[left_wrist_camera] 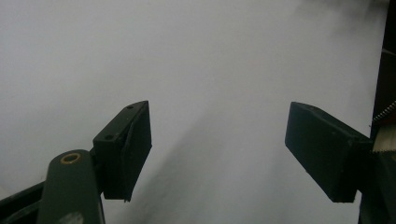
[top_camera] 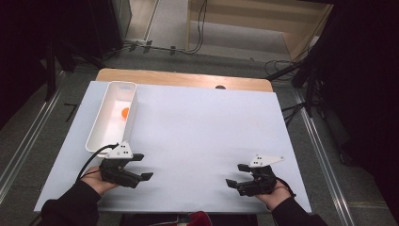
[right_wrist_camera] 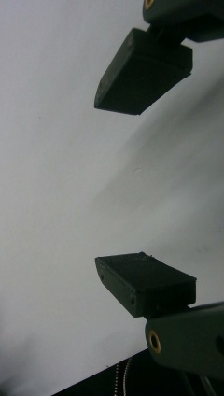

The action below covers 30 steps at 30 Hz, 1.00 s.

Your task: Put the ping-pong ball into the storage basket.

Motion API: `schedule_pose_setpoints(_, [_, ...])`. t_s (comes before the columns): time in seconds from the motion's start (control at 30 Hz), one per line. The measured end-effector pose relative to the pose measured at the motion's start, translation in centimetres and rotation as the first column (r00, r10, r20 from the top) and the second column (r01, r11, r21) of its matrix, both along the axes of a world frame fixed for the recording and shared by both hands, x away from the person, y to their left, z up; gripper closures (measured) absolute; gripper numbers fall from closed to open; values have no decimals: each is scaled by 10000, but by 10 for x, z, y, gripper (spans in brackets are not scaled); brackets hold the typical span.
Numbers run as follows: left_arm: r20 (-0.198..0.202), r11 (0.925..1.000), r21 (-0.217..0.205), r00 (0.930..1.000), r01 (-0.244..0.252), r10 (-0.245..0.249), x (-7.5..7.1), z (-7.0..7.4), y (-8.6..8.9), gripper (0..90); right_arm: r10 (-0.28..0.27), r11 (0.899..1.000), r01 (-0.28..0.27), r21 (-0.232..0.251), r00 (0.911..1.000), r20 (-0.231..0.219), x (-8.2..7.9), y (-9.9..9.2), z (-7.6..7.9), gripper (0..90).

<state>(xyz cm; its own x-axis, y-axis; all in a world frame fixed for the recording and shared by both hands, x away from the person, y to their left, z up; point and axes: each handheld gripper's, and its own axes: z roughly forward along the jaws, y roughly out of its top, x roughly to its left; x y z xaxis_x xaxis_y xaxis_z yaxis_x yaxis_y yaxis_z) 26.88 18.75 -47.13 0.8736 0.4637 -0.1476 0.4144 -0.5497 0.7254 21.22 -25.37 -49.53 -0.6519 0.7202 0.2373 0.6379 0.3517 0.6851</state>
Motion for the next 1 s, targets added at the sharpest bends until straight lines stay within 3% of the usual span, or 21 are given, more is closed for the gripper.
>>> schedule_pose_setpoints(1.0, [-21, 10000, 0, 10000, 28, -28, -6, -2, 7, 232, -22, 10000, 22, 19, 10000, -31, 0, 0, 0, 195])
